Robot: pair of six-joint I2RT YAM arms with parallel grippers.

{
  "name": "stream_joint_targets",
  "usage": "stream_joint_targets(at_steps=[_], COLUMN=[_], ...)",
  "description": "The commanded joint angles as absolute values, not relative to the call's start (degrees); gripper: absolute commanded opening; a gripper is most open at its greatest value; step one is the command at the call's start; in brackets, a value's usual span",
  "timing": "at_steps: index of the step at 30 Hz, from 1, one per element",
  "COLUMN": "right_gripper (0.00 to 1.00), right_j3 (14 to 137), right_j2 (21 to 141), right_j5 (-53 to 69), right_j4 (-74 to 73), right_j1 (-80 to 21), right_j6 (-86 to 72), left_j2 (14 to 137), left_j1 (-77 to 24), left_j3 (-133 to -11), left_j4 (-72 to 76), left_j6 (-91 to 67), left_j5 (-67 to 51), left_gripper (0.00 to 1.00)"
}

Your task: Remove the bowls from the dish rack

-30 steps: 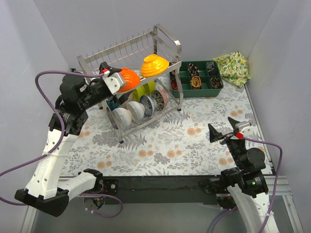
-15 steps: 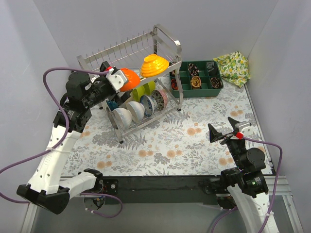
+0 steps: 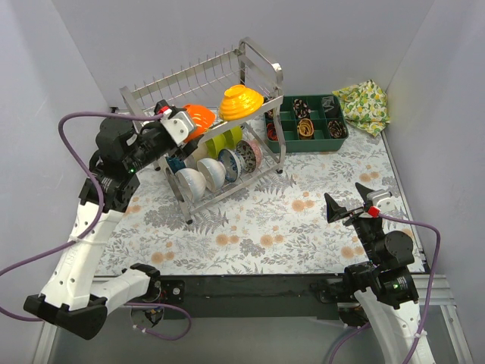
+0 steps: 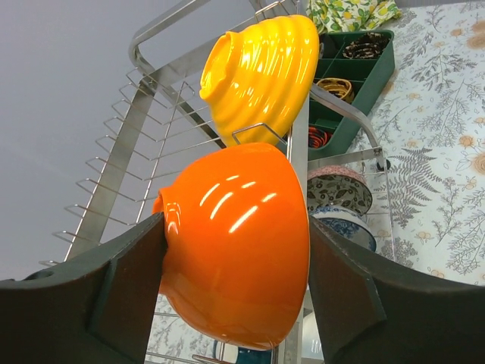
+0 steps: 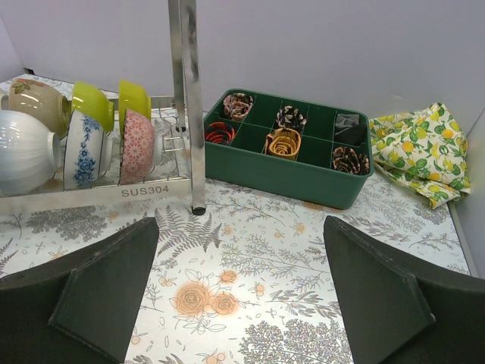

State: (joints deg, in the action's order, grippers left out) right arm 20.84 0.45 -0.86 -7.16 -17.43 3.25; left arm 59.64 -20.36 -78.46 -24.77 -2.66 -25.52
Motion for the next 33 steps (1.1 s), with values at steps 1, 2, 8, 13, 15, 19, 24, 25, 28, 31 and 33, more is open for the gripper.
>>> stream_joint_targets(at_steps=[1, 2, 8, 13, 15, 19, 24, 25, 28, 31, 33], right_gripper=[0.99, 0.99, 0.99, 0.99, 0.99, 0.99, 0.99, 0.99, 0.99, 0.99, 0.98], right_j3=[21.1, 21.1, 21.1, 21.1, 21.1, 21.1, 21.1, 21.1, 21.1, 21.1, 21.1], right_j2=[-4.4, -4.5, -4.6, -4.7, -4.7, -4.7, -4.7, -4.7, -4.6, -4.2, -4.0], right_j5=[-0.7, -0.7, -0.9, -1.0, -1.0, -1.0, -1.1, -1.1, -1.1, -0.7, -0.6], right_j4=[-5.3, -5.3, -5.3, -5.2, -5.2, -5.2, -5.2, -5.3, -5.2, -5.2, -5.2], right_j1=[-17.8, -17.8, -17.8, -17.8, -17.8, -17.8, -17.8, -17.8, -17.8, -17.8, -17.8], right_j6=[3.8, 3.8, 3.8, 3.9, 3.9, 3.9, 3.9, 3.9, 3.9, 3.9, 3.9], left_j2=[58.2, 58.3, 58.2, 58.5, 59.0, 59.7, 60.8, 60.7, 60.9, 61.6, 62.0], left_j1=[-20.6, -20.5, -20.5, -20.6, -20.5, -20.6, -20.6, -20.6, -20.7, -21.4, -21.6], left_j3=[-78.0, -77.9, -77.5, -77.4, -77.5, -78.2, -79.8, -80.2, -81.0, -82.4, -83.2], left_j4=[-22.5, -22.2, -18.8, -15.1, -13.9, -12.3, -12.4, -12.4, -12.4, -12.6, -13.2], left_j6=[-4.0, -4.1, -4.5, -4.9, -4.9, -4.7, -4.2, -4.0, -3.2, -1.4, -0.3], left_j5=[-26.4, -26.1, -22.9, -19.8, -18.7, -17.5, -18.6, -19.5, -22.1, -23.5, -23.6], left_gripper=[0.50, 0.49, 0.36, 0.31, 0.31, 0.30, 0.28, 0.27, 0.27, 0.26, 0.27])
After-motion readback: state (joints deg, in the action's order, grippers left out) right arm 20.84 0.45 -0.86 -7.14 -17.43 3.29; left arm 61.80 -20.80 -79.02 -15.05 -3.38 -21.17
